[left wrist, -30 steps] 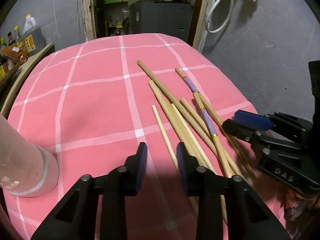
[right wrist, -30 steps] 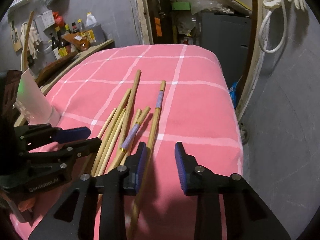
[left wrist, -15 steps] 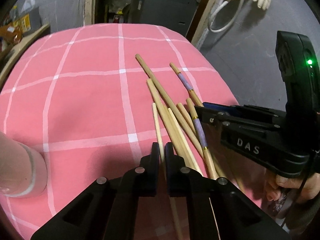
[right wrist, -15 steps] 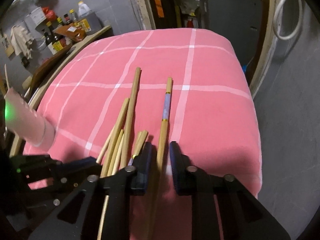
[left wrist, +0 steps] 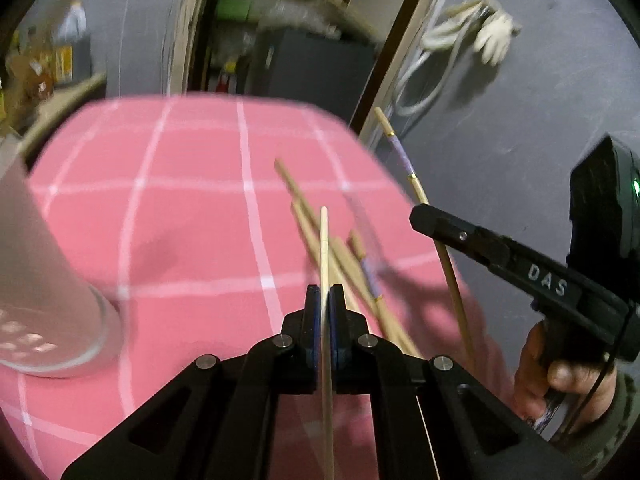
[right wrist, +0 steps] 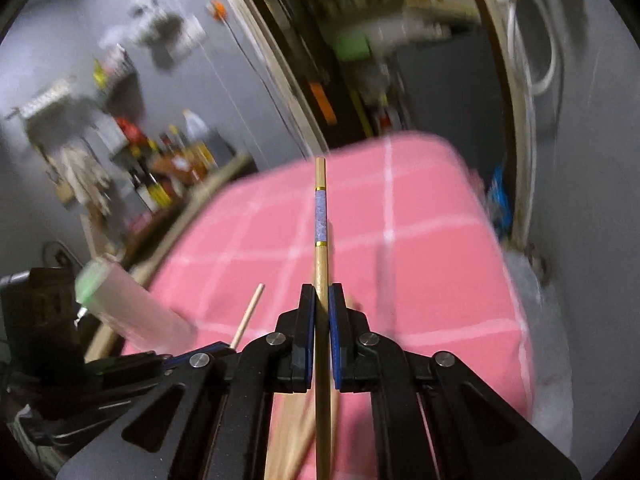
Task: Organize utensils
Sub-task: 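Grasp a plain chopstick with the left gripper while the right grasps a purple-banded one, then lift both chopsticks upright and carry them over the white caddy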
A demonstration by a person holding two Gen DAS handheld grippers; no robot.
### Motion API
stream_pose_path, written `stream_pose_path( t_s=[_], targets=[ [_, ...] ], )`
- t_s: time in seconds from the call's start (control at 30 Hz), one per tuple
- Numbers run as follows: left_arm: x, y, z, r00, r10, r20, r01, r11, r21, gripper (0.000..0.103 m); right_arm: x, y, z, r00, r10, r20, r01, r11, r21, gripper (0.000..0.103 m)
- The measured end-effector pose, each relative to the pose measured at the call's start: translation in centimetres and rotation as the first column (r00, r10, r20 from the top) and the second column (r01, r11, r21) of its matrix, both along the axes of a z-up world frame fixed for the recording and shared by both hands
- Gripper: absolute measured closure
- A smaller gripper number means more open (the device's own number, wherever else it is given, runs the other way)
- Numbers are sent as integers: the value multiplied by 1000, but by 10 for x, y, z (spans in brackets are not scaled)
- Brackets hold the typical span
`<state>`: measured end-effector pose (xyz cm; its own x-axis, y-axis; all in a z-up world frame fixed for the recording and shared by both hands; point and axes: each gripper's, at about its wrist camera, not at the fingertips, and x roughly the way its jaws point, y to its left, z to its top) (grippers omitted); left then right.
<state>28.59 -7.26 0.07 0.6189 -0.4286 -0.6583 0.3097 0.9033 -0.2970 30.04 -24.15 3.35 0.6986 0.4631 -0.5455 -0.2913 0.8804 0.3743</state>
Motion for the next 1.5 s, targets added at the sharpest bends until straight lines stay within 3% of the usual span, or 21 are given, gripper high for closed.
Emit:
stream_pose_path(
  t_s=[0.1, 0.27, 0.57, 0.8, 1.1, 1.33, 1.5],
  targets=[
    [-19, 7, 20, 992, 28, 121, -25, 999, -28, 101, -24, 6, 19, 989, -15, 146, 9, 999, 40, 98],
    [-43, 24, 51, 956, 98, 278, -77, 993, -85, 101, -47, 28, 50, 938, -17, 347, -17, 995, 96, 98],
    [-67, 88, 101, 855, 245, 456, -181, 967, -181, 101, -51, 80, 86, 839, -24, 543, -99, 976, 197, 98],
    [-59, 166, 123, 753, 407, 517, -323, 913, -249, 101, -35, 126, 97, 790, -27, 613, -162, 954, 251, 98],
    [-36, 253, 113, 646, 563, 515, -442, 826, -349, 101, -20, 163, 92, 736, -54, 674, -182, 944, 275, 98],
    [-33, 262, 101, 591, 600, 539, -489, 798, -352, 101, -11, 179, 78, 730, -57, 681, -155, 957, 246, 98],
    [-30, 263, 91, 579, 610, 540, -516, 788, -337, 101, -8, 183, 71, 740, -44, 672, -158, 959, 237, 98]
  ],
)
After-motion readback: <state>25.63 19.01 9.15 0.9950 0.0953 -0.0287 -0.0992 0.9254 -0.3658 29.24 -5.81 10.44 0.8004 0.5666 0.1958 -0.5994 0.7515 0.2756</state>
